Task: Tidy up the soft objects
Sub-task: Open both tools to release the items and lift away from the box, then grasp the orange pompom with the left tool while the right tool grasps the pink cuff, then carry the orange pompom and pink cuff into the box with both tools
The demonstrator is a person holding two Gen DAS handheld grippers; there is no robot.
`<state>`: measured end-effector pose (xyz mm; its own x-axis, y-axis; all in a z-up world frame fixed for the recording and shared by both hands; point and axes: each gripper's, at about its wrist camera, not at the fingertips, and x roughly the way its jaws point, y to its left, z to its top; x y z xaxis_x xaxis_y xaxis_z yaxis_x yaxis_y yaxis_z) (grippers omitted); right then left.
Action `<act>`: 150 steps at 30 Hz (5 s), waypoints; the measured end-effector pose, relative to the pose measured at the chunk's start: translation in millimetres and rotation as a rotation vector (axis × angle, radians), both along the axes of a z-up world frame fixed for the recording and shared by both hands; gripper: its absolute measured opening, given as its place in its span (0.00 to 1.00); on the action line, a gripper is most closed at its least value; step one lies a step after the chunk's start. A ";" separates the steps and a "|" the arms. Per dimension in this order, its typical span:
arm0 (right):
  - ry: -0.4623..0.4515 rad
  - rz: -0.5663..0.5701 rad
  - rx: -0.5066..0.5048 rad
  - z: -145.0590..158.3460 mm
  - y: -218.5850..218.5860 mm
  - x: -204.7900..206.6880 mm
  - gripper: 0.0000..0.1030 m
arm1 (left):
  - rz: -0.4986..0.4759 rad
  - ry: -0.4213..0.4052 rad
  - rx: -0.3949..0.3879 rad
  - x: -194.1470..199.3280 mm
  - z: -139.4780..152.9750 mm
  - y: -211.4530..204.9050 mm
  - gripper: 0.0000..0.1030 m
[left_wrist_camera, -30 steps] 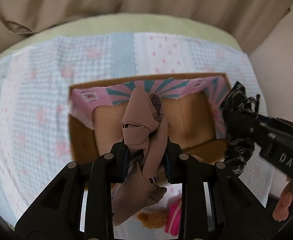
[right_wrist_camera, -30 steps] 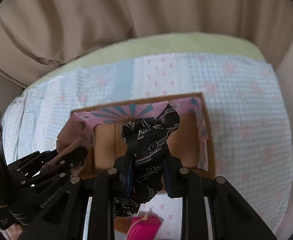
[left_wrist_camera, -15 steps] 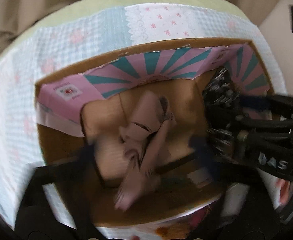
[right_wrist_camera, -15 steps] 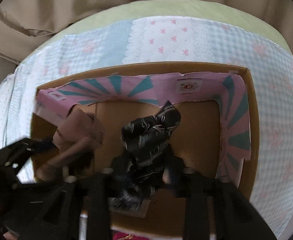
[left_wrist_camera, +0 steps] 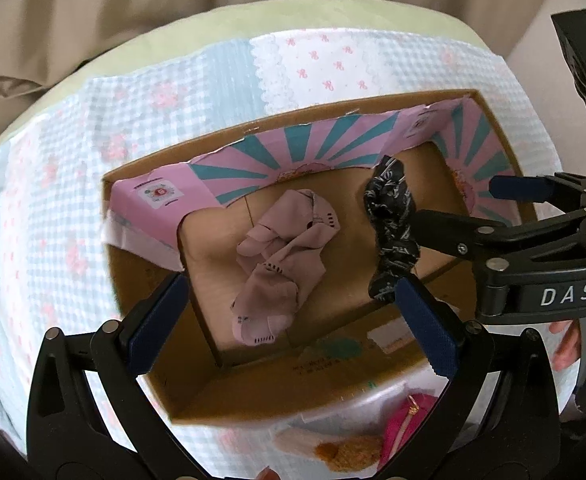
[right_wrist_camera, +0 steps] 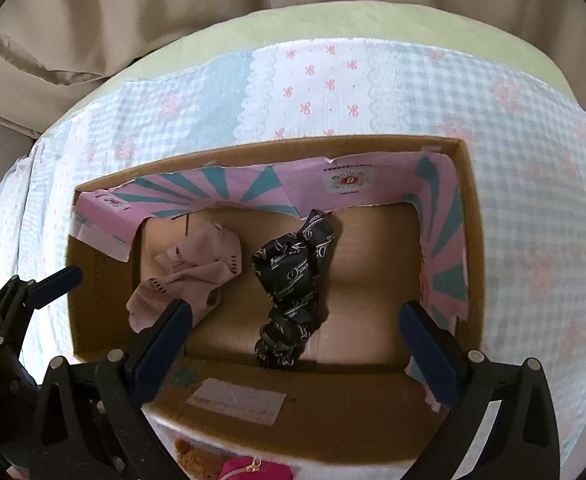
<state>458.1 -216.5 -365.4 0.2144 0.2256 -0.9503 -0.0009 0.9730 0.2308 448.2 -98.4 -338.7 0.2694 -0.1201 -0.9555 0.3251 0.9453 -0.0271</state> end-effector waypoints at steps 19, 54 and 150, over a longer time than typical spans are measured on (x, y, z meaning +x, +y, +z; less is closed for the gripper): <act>-0.205 -0.056 0.013 149.4 -15.1 -91.4 1.00 | 0.109 -0.196 -0.059 -89.9 157.0 26.7 1.00; -0.465 -0.060 -0.123 179.2 48.4 -417.6 1.00 | 0.139 -0.514 -0.112 -445.8 181.9 103.5 1.00; -0.548 -0.082 -0.142 223.1 -7.7 -311.9 0.41 | 0.234 -0.423 -0.215 -284.3 216.7 40.4 0.38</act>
